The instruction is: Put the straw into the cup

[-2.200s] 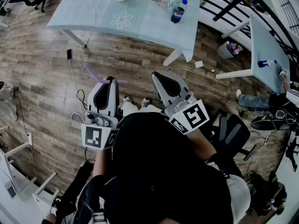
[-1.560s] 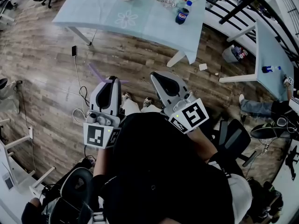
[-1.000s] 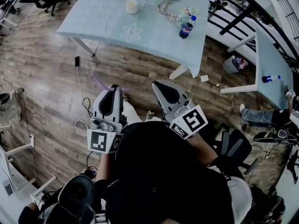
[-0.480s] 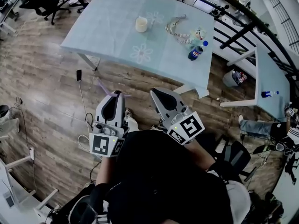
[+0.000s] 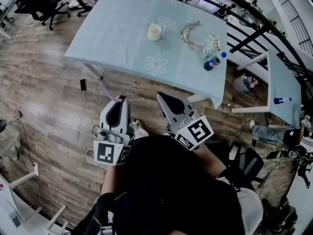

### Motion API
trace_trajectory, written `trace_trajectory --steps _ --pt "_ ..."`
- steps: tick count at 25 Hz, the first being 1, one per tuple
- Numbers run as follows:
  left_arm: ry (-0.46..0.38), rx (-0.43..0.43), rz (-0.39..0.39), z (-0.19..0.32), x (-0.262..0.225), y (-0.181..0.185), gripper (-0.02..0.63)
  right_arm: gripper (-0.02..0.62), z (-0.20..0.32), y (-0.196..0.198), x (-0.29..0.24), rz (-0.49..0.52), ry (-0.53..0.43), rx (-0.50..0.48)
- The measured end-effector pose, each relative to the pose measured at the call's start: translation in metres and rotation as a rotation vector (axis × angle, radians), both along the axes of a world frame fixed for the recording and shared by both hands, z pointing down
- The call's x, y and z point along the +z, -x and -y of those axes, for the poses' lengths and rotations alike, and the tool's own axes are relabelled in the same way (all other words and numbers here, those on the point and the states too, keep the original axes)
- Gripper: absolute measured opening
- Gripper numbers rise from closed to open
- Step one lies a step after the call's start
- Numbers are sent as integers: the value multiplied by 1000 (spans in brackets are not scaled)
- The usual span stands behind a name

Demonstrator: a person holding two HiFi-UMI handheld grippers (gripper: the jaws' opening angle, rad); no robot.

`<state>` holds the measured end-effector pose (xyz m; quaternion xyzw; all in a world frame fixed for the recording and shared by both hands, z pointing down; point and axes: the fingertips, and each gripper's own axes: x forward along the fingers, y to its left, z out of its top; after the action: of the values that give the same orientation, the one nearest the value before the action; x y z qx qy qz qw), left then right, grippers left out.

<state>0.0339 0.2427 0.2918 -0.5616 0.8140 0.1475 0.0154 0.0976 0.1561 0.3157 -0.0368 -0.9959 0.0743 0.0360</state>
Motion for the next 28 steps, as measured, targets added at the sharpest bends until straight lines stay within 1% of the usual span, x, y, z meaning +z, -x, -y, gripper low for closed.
trace_trajectory --steps 5,9,12,17,22,28 --pt "11 14 9 -14 0 39 32 8 -10 36 0 4 9 27" --pt "30 32 26 -18 1 60 32 8 -18 54 3 -6 4 28" --pt "21 48 7 -15 5 67 34 8 -16 59 8 -16 4 47" --pt "23 88 0 -2 9 72 32 8 -7 67 12 -26 6 75" --pt "42 132 3 19 15 80 34 8 13 70 18 -29 21 123" --pt "60 151 1 50 17 98 32 8 47 83 23 -31 37 158"
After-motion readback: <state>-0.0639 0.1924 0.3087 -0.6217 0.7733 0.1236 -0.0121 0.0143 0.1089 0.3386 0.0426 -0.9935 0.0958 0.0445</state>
